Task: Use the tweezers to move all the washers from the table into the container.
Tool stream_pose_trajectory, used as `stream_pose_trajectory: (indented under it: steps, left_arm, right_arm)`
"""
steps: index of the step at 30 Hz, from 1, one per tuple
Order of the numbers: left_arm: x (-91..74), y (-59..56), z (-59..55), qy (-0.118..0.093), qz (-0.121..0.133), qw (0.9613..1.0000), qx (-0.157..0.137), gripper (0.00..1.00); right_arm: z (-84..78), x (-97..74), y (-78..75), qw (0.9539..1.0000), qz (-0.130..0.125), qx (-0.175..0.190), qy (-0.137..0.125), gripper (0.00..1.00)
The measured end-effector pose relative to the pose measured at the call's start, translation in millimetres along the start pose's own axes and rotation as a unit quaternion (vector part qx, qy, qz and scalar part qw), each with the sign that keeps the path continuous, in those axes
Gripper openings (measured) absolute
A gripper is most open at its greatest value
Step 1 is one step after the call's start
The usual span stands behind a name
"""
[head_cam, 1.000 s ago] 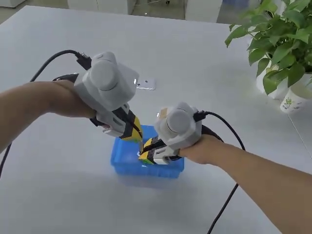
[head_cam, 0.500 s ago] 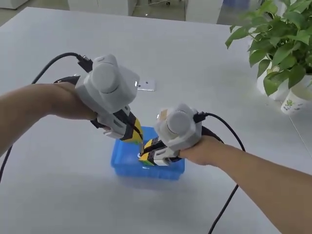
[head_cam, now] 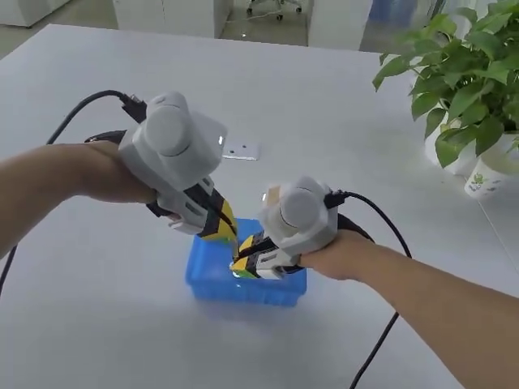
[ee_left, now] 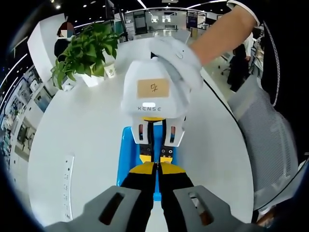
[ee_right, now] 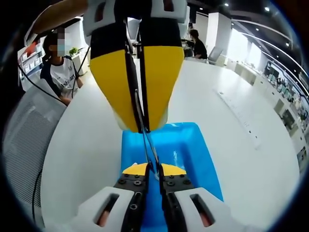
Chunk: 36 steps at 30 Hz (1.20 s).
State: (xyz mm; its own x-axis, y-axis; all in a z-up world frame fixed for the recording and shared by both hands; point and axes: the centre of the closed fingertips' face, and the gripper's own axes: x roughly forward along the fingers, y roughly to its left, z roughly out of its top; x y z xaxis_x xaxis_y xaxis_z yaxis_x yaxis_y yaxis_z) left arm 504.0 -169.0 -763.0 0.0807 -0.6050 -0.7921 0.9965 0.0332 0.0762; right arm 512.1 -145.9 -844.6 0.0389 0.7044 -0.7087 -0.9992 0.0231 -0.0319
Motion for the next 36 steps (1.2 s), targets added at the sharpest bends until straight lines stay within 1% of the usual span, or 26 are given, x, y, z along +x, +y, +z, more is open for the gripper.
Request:
stream_pose_trajectory:
  steps: [6,9,13,17,19,25,28,29,33,36]
  left_arm:
    - [-11.6,-5.2,3.8,-0.004,0.002,1.0,0.001,0.05]
    - [-17.3,-10.5,6.2,-0.005,0.004,1.0,0.004,0.05]
    - [-20.9,-17.7,6.6,-0.002,0.007,1.0,0.007,0.05]
    - [-23.0,-25.8,9.6,-0.007,0.007,0.9999,0.006,0.05]
    - [-22.8,-30.9,10.7,-0.008,0.008,0.9999,0.007,0.05]
    - [-18.4,-50.7,10.7,-0.019,0.004,0.9998,0.002,0.05]
    - [-13.0,-62.4,8.2,-0.024,-0.002,0.9997,-0.003,0.05]
    - [-12.3,-63.7,7.8,-0.025,-0.002,0.9997,-0.004,0.05]
    - [-5.8,-76.2,2.8,-0.031,-0.008,0.9994,-0.012,0.05]
    - [-0.5,-83.8,-3.6,-0.027,-0.014,0.9994,-0.016,0.05]
  right_arm:
    - [8.0,-8.3,5.0,0.9999,-0.005,-0.014,-0.005,0.09]
    - [11.5,-13.6,9.0,0.9995,-0.009,-0.027,-0.009,0.09]
    - [12.2,-20.9,15.9,0.9992,-0.013,-0.038,-0.005,0.08]
    - [10.6,-28.5,25.5,0.9986,-0.013,-0.05,0.003,0.08]
    - [8.9,-31.8,29.9,0.9979,-0.015,-0.063,0.011,0.08]
    - [0.5,-36.9,47.0,0.997,-0.003,-0.073,0.026,0.08]
    - [-7.0,-36.9,59.5,0.9961,0.007,-0.079,0.039,0.08]
    - [-8.0,-37.0,60.8,0.9959,0.008,-0.081,0.04,0.08]
    - [-16.1,-37.8,73.5,0.9954,0.016,-0.081,0.049,0.08]
    - [-21.6,-37.2,81.8,0.9954,0.022,-0.078,0.051,0.08]
